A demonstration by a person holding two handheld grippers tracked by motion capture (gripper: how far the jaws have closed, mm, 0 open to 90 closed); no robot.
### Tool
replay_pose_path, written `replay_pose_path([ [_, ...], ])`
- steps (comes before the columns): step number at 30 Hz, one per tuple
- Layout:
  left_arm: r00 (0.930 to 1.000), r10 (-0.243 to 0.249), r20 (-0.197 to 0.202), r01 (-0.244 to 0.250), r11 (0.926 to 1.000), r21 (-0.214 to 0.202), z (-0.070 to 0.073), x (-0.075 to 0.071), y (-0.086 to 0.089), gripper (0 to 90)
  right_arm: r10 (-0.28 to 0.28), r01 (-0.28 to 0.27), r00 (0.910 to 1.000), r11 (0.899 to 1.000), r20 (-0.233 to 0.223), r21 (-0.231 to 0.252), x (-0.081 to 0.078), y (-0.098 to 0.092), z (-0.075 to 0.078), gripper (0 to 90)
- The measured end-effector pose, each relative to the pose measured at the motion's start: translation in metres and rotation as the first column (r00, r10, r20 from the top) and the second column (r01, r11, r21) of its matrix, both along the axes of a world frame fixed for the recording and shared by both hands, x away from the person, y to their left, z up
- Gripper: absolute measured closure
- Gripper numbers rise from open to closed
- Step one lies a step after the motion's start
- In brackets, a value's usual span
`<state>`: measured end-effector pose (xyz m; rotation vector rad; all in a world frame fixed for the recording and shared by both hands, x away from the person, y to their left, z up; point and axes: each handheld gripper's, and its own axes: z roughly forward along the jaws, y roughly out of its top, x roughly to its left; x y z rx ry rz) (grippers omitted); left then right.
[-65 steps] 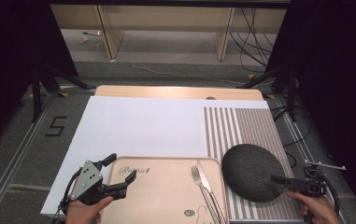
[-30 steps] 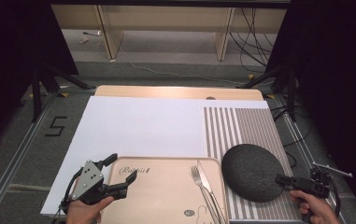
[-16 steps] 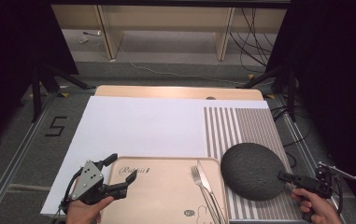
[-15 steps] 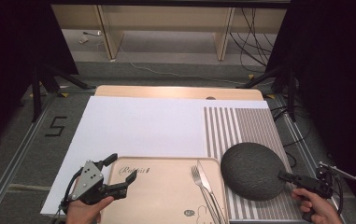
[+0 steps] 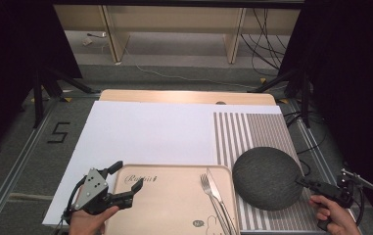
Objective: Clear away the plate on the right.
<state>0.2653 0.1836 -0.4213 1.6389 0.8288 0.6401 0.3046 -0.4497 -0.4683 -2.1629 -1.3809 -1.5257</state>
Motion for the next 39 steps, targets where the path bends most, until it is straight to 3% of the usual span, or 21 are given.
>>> replay_pose_path([
  [4, 1.0000, 0.000, 0.001, 0.000, 1.0000, -0.001, 0.000, 0.000, 0.000, 17.5, -0.005, 0.006, 1.0000, 1.000, 0.003, -0.014, -0.001, -0.001, 0.002, 87.1],
  [5, 1.0000, 0.000, 0.001, 0.000, 1.0000, 0.000, 0.000, 0.000, 0.000, 17.5, -0.012, 0.012, 0.9999, 1.000, 0.005, 0.003, -0.001, -0.001, 0.001, 87.1],
  [19, 1.0000, 0.002, 0.003, -0.002, 1.0000, -0.004, 0.000, 0.000, 0.000, 17.5, -0.048, 0.047, 0.9984, 0.999, 0.030, 0.026, -0.004, -0.002, 0.006, 85.9],
  [27, 1.0000, 0.002, 0.004, -0.002, 1.0000, -0.003, 0.000, 0.000, 0.000, 17.4, -0.090, 0.083, 0.9939, 0.991, 0.064, 0.101, -0.005, 0.001, 0.010, 85.7],
  [34, 1.0000, 0.003, 0.004, -0.003, 1.0000, -0.005, 0.001, 0.000, 0.000, 17.4, -0.084, 0.065, 0.9899, 0.984, 0.114, 0.163, -0.003, 0.015, 0.018, 85.6],
  [39, 1.0000, 0.003, 0.004, -0.003, 1.0000, -0.004, 0.000, 0.000, 0.000, 17.4, -0.058, 0.032, 0.9887, 0.983, 0.138, 0.182, -0.001, 0.030, 0.023, 85.9],
])
